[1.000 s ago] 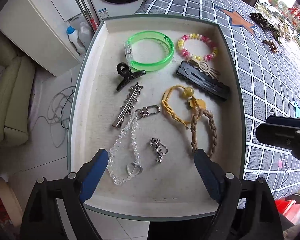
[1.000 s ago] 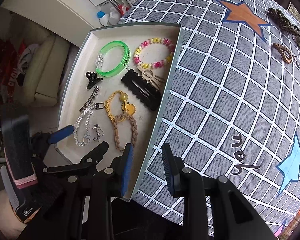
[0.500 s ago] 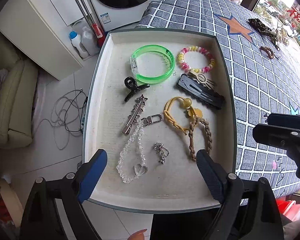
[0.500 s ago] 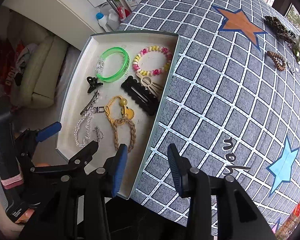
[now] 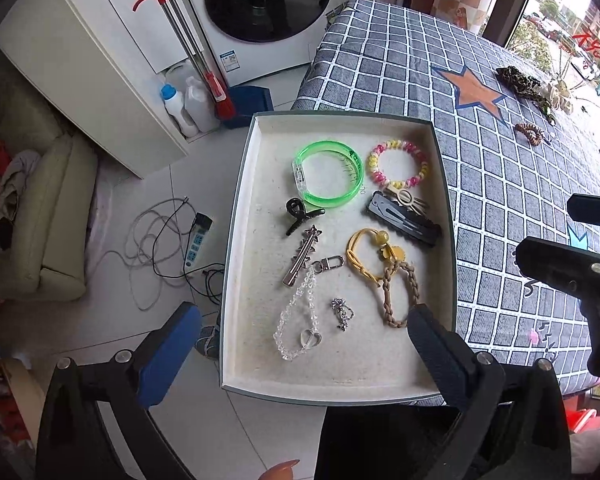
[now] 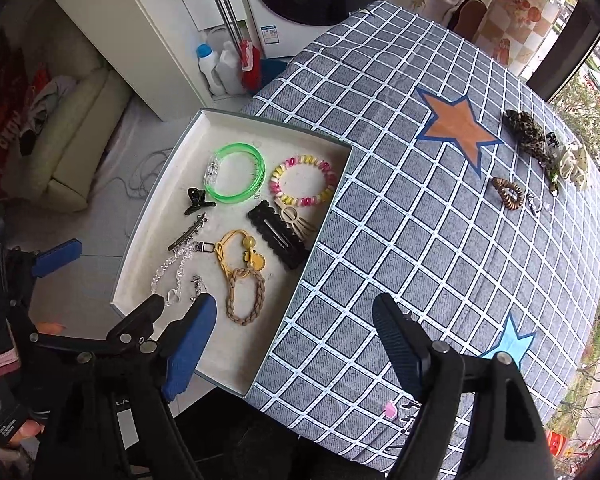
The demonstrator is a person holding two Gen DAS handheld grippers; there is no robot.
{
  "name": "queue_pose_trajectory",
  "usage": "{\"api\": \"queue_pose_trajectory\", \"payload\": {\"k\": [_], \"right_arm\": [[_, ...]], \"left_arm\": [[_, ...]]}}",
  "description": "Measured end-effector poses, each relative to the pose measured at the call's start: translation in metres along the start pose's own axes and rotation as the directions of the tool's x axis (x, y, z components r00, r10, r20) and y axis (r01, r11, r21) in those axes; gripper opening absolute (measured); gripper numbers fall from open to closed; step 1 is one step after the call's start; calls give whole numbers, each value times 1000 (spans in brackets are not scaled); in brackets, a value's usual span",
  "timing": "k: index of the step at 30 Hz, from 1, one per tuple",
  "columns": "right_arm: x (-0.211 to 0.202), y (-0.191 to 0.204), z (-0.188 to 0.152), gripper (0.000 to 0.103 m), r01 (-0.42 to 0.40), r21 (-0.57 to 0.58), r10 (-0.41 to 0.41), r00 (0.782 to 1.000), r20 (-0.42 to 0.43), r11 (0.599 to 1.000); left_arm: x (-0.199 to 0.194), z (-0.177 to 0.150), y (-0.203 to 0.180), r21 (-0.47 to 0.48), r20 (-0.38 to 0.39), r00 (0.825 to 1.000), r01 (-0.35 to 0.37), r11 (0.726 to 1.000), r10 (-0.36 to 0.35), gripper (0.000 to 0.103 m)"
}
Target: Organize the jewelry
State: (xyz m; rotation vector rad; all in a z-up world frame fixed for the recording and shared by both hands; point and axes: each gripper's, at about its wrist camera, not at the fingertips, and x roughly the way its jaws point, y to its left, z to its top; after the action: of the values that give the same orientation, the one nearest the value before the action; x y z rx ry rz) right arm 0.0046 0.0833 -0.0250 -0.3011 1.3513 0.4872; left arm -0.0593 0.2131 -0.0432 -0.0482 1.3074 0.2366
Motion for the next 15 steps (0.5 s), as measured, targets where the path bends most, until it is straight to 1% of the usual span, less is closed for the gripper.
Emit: {"api": "queue_pose_trajectory", "payload": {"k": [2, 4, 12, 15], "right_arm": [[-8, 3, 1, 83, 21, -17, -21, 1000, 12, 1000], [-14, 5, 2, 89, 35, -25, -34, 999, 22, 999], [-32, 6, 0, 91, 44, -24, -43, 998, 47, 999], [-36, 7, -1, 91, 57, -26, -56, 997, 57, 998]], "left_arm": [[-7, 1, 1, 3, 11, 1000, -10, 1000, 10, 103], [-14, 2, 3, 9, 22, 1000, -20, 1000, 20, 103], [-36, 4, 5, 20, 55, 998, -39, 999, 38, 103], [-42, 5, 6, 14, 61, 998, -28, 1000, 27, 103]]}}
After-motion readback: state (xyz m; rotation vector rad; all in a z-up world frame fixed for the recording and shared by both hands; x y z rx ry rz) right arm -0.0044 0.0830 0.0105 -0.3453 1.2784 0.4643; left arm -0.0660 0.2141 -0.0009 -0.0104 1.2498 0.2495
